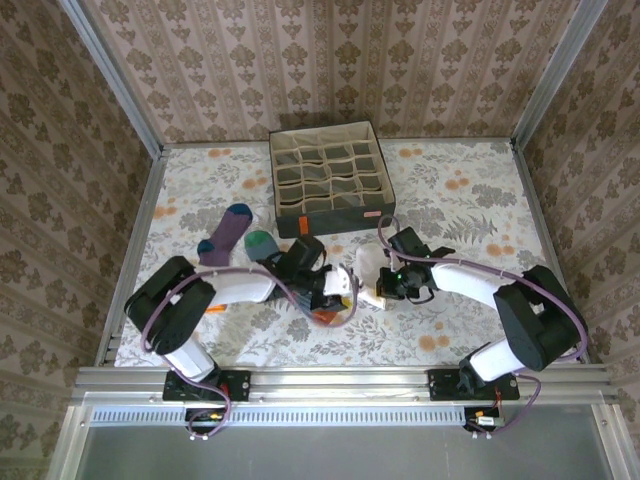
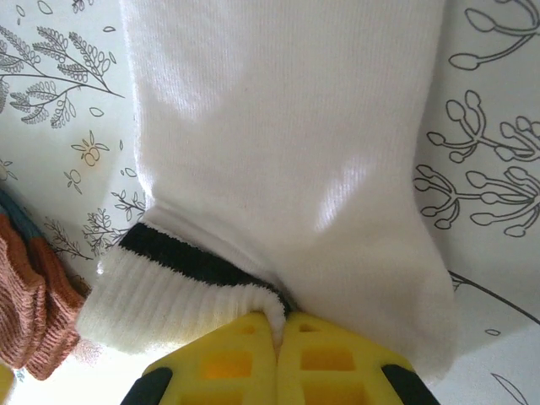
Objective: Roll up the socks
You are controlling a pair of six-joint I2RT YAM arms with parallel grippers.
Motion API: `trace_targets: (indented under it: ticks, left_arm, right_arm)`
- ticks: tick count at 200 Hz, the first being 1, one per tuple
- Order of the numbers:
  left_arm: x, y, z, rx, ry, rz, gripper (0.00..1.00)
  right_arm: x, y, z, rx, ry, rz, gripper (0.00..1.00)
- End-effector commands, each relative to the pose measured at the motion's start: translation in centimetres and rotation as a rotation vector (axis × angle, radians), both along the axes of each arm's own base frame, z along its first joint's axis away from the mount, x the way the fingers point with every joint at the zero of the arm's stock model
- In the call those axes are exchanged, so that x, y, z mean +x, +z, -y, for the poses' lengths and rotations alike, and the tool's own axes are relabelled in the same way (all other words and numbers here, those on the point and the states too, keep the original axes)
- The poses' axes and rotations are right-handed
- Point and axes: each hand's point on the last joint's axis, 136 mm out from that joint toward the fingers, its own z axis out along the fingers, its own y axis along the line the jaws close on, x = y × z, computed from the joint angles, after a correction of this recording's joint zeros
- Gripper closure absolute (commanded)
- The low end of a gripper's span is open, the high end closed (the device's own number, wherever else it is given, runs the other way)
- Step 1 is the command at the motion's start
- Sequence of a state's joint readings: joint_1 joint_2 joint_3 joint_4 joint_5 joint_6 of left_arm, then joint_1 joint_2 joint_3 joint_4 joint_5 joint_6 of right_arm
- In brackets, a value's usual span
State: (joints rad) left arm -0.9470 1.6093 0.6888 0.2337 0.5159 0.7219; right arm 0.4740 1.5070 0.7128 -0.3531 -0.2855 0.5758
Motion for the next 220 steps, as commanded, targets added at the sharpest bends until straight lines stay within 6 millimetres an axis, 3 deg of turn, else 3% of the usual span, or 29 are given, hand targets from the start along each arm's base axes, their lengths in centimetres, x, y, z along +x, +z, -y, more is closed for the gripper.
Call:
trace_targets:
  ticks: [1, 63, 166, 174, 188, 204, 220]
  left_arm:
    - [2.3, 1.0, 1.5, -0.023, -0.021, 0.303, 0.65]
    - [3.0, -1.3, 3.3, 0.087, -0.095, 0.404, 0.61]
    - [3.0, -6.3, 1.5, 0.233, -0.118, 0.374, 0.62]
    - [3.2, -6.7, 1.4, 0.261, -0.110, 0.354, 0.65]
    - [2.9, -6.9, 1.1, 0.312, -0.112, 0.271, 0.82]
    - [2.0, -6.3, 1.0, 0.319, -0.131, 0.142, 0.97]
    - [1.1, -5.5, 0.7, 0.325, -0.146, -0.012, 1.00]
  right_arm:
    - [-4.3, -4.4, 3.9, -0.192, -0.004, -0.193, 1.00]
    - [-4.9, -5.1, 3.1, -0.163, 0.039, -0.290, 1.00]
    - [-5.6, -5.2, 3.1, -0.117, 0.047, -0.352, 1.00]
    - [-5.5, -5.1, 2.9, -0.105, 0.050, -0.347, 1.00]
    - [-5.0, -4.6, 2.3, -0.068, 0.056, -0.309, 0.97]
    - [-3.9, -3.3, 1.8, -0.020, 0.040, -0.214, 0.84]
    - [-2.6, -1.4, 1.9, 0.008, 0.011, -0.102, 0.66]
